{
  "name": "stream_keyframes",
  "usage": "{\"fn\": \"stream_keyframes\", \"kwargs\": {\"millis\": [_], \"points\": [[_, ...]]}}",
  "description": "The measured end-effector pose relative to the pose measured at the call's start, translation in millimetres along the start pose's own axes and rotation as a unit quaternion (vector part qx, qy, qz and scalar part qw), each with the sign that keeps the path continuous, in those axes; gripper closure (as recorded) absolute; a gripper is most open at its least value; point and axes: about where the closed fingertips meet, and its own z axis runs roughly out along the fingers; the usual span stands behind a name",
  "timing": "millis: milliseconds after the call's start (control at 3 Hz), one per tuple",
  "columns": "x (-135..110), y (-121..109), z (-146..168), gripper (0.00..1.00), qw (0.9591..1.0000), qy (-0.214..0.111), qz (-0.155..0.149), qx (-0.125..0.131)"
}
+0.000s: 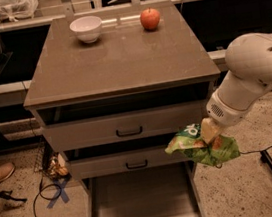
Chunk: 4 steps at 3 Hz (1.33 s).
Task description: Place green rice chip bag into bottom drawer
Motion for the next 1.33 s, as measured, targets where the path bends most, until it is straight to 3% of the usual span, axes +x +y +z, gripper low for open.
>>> {"fn": "stream_keyframes", "kwargs": {"millis": [333,667,1000,1333], "points": [[6,18,23,1.00,0.9986,-0.005,-0.022,-0.047],[17,56,82,1.00,0.9869,-0.020,-0.042,-0.154],[19,105,142,1.00,0.9679,-0.028,-0.039,-0.247],[14,155,215,1.00,0.9481,-0.016,0.000,-0.317]]}}
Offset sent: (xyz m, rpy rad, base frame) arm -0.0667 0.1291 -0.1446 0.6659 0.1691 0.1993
